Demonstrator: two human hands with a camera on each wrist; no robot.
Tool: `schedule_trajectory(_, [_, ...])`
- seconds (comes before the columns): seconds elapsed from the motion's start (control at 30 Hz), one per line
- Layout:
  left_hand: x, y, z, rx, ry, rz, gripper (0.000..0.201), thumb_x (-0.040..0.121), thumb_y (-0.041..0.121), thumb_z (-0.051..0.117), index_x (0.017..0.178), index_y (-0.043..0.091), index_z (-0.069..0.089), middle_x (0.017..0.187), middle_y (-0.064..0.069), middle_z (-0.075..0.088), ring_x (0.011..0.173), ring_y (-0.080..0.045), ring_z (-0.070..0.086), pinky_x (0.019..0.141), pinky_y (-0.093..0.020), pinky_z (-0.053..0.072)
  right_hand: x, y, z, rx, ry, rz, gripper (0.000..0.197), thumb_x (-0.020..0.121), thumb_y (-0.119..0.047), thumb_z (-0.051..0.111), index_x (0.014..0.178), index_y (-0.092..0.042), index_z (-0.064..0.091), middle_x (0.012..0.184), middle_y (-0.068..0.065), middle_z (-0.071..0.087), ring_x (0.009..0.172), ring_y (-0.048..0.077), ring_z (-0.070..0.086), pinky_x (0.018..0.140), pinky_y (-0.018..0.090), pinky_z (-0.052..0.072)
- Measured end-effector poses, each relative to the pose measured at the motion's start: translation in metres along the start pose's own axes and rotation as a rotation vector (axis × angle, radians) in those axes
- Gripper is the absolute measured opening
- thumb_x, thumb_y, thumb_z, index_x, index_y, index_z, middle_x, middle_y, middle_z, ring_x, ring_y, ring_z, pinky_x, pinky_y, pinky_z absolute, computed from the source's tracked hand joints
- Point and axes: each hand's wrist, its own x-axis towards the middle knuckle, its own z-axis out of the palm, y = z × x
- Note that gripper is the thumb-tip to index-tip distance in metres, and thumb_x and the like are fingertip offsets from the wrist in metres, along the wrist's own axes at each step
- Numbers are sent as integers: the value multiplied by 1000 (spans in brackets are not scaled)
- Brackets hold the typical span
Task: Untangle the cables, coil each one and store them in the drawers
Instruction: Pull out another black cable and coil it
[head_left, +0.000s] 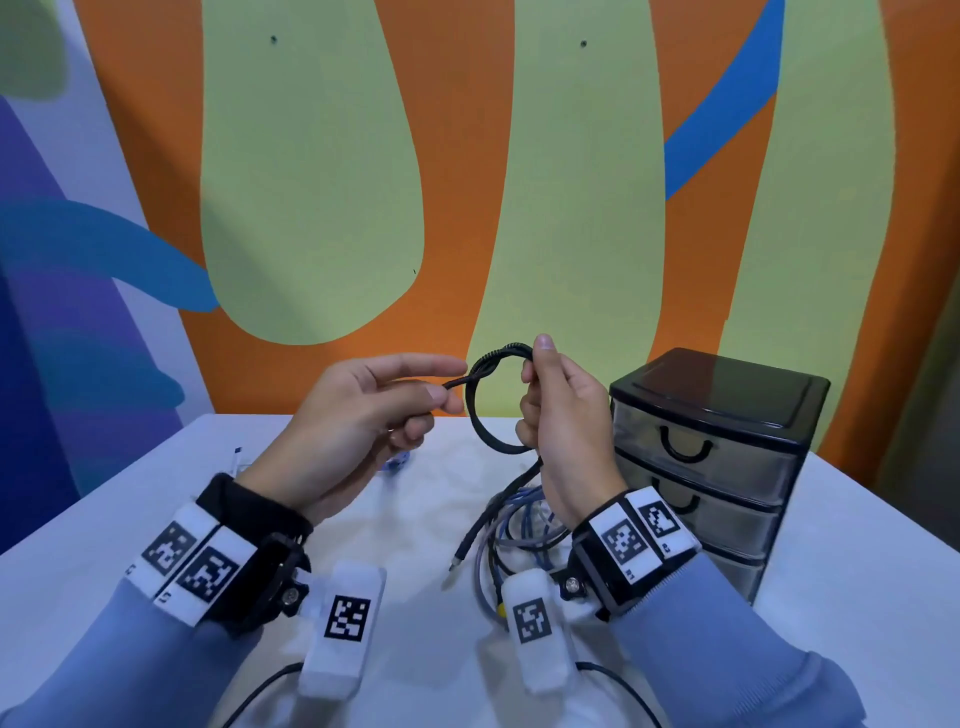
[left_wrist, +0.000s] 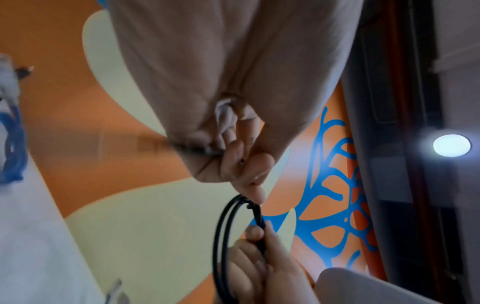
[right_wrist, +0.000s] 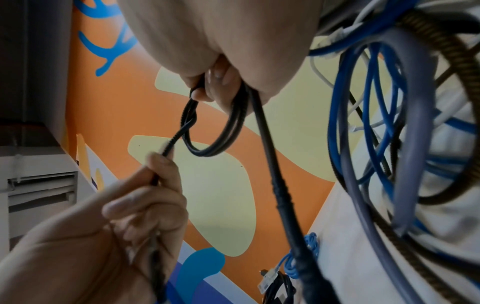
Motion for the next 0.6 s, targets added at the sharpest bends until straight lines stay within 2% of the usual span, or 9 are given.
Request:
schedule_trajectory(0.07, [3,-3,-5,134,5,33,25,100,-1,64,120,7,76,91,-15,77,63,-16,49,65,-28,39,0,-2,1,48,-2,18,40,109,-40,52,77,-15,49,59,-7,20,51,13,16,43,22,20])
schedule_trajectory(0.13, [4,-10,-5,351,13,102,21,102,2,65,116,13,77,92,-7,81,70,-17,62,77,-35,50,-2,-3,3,180,-29,85,38,109,-38,52,79,-15,49,61,-6,19,48,11,14,40,21,17])
schedule_trajectory(0.2, [5,-19,-2,632,30,204,18,103,10,68,109,22,79,94,7,82,84,-10,74,87,-39,59,-4,-5,6,351,-76,170,37,110,-37,50,80,-16,49,63,-6,18,45,7,14,37,19,16])
schedule_trajectory(0.27, [4,-23,3,792,94,290,19,102,21,71,105,36,80,97,17,79,94,-4,72,88,-38,59,-5,-6,7,493,-116,233,38,111,-37,47,80,-16,48,63,-6,19,43,5,15,36,18,16])
schedule_trajectory(0.3, [2,-22,5,800,143,326,20,101,24,72,103,43,79,98,17,78,94,-4,70,87,-36,58,-5,-6,8,554,-130,259,39,111,-38,45,79,-16,47,62,-6,20,43,5,15,36,18,16])
schedule_trajectory(0.37, [0,-20,5,780,218,374,20,99,28,74,103,47,79,94,16,78,89,-6,69,84,-37,58,-6,-5,10,644,-146,296,41,111,-39,44,78,-16,46,60,-6,21,42,5,16,36,18,17])
schedule_trajectory(0.47, [-2,-19,7,716,212,351,25,101,25,72,106,49,79,84,5,80,82,-22,73,81,-42,61,-9,-3,14,661,-136,306,41,112,-40,43,78,-16,45,61,-5,22,44,7,18,38,18,21])
schedule_trajectory(0.53, [-2,-18,11,495,189,272,33,104,11,67,111,40,81,88,-6,81,89,-30,77,81,-39,65,-12,1,19,596,-116,278,41,112,-39,43,79,-15,43,62,-3,23,46,8,20,41,19,23])
schedule_trajectory(0.6, [-2,-16,17,278,153,152,37,104,-5,57,115,23,79,96,-15,81,95,-32,78,80,-24,62,-15,3,24,512,-91,233,41,112,-38,44,78,-15,41,62,-2,25,47,9,22,42,19,26])
